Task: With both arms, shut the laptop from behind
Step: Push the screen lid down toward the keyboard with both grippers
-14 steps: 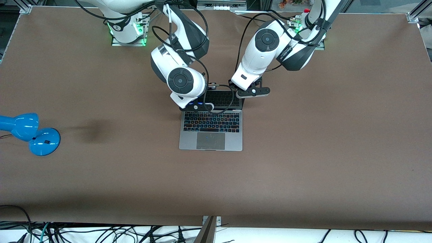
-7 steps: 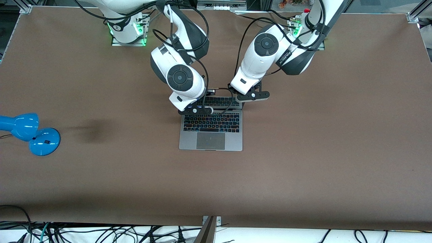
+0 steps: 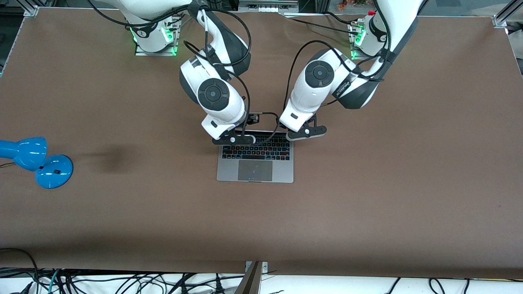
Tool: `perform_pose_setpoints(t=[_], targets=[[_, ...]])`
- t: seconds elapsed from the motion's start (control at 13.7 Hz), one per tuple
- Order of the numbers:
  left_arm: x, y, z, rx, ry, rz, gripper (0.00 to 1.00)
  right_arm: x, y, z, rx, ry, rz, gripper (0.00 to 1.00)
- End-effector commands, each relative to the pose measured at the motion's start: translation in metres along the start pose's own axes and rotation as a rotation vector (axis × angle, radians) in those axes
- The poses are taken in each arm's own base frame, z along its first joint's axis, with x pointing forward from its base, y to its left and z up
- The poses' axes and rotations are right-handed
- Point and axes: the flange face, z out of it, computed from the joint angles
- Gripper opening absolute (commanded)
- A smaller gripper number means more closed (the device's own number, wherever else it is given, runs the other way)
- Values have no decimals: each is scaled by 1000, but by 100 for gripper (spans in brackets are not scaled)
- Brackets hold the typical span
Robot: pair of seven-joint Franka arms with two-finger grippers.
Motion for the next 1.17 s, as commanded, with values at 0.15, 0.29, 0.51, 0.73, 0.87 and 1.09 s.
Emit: perform_pose_setpoints(t=[0.15,0.29,0.51,0.73,0.87,1.09], targets=[[24,5,0,17,23,-12,0,16,11,15,-27,38,-30,0],[31,7,3,15,19,-20,0,23,14,18,-19,58,-49,0],[43,6,7,10,17,-34,0,28,14,24,-13,67,-52,0],[51,9,13,6,10,-44,0,30,18,24,-12,68,-47,0],[59,6,19,12,4,-55,0,33,20,27,-16,69,-43,0],[64,10,30,27,17,-52,0,43,24,37,-9,102,-40,0]])
